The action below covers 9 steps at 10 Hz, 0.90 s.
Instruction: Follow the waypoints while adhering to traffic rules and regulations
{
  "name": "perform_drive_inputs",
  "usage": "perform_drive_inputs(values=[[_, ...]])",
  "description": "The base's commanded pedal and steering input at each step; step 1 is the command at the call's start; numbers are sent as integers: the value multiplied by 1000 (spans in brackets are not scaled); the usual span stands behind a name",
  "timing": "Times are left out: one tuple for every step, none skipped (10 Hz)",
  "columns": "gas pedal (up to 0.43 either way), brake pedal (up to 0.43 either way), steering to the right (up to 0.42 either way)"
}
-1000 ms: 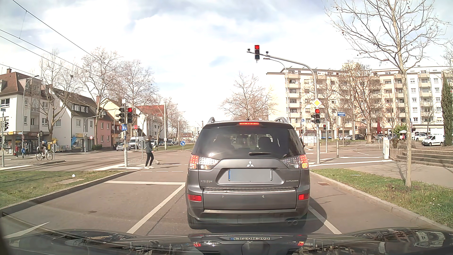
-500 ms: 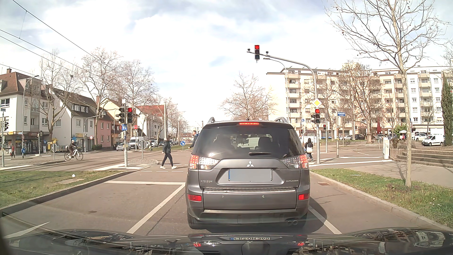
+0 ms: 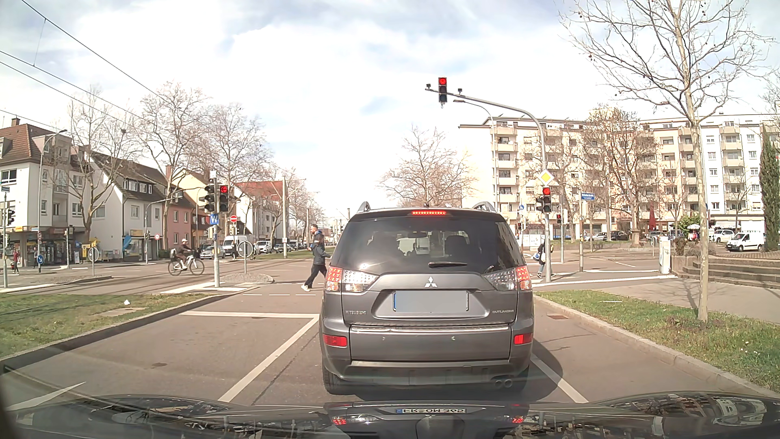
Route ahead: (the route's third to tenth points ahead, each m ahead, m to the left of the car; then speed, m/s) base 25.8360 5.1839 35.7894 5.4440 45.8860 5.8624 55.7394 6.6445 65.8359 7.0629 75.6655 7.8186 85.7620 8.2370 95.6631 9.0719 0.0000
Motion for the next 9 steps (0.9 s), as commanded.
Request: perform_drive_inputs(values=[[0,299,0],[0,305,0],[0,299,0],[0,305,0],[0,299,0],[0,299,0],[0,299,0],[0,293,0],[0,293,0]])
